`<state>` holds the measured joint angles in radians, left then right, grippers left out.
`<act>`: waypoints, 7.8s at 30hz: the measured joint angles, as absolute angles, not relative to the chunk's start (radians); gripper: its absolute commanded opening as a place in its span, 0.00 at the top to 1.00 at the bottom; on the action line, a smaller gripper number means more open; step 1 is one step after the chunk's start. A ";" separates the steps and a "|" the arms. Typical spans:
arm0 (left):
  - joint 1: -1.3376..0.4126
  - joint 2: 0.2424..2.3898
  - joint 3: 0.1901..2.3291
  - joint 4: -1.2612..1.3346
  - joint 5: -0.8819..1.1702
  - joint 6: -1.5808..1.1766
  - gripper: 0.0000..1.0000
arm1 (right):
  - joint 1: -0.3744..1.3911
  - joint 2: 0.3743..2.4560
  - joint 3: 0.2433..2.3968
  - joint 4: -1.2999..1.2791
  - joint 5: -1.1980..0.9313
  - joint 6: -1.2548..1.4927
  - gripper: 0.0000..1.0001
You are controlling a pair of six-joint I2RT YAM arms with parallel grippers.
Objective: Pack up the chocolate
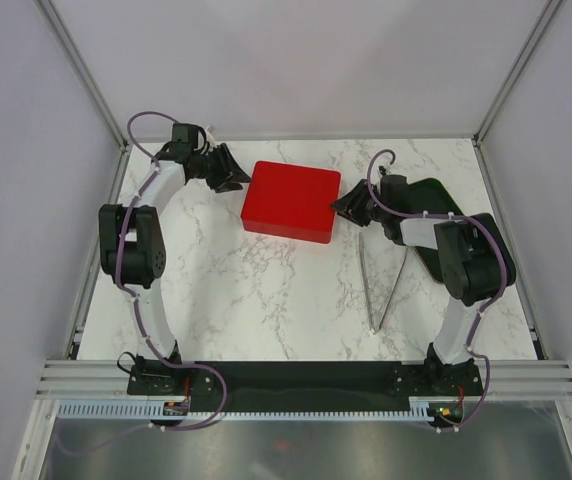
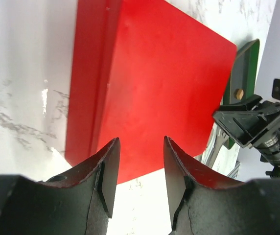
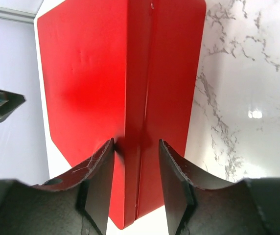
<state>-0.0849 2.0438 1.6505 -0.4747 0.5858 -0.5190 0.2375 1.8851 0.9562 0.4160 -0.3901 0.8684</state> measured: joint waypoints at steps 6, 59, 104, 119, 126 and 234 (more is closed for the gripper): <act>-0.125 2.024 1.615 -0.464 0.589 -0.519 0.53 | 0.211 1.847 0.982 0.278 -0.373 0.832 0.50; -0.171 2.088 1.582 -0.353 0.601 -0.579 0.60 | 0.240 2.189 1.605 0.108 -0.527 0.631 0.90; -0.412 1.827 1.200 -0.366 0.382 -0.581 0.93 | 0.208 2.436 1.992 -0.159 -0.686 0.232 0.42; -0.295 1.938 1.336 -0.424 0.337 -0.587 0.93 | 0.203 2.167 1.550 -0.041 -0.626 0.336 0.53; -0.238 1.930 1.343 -0.441 0.291 -0.587 0.92 | 0.214 2.103 1.459 -0.033 -0.588 0.392 0.51; -0.276 2.046 1.564 -0.292 0.301 -0.661 0.95 | 0.319 2.518 1.985 0.104 -0.610 0.789 1.00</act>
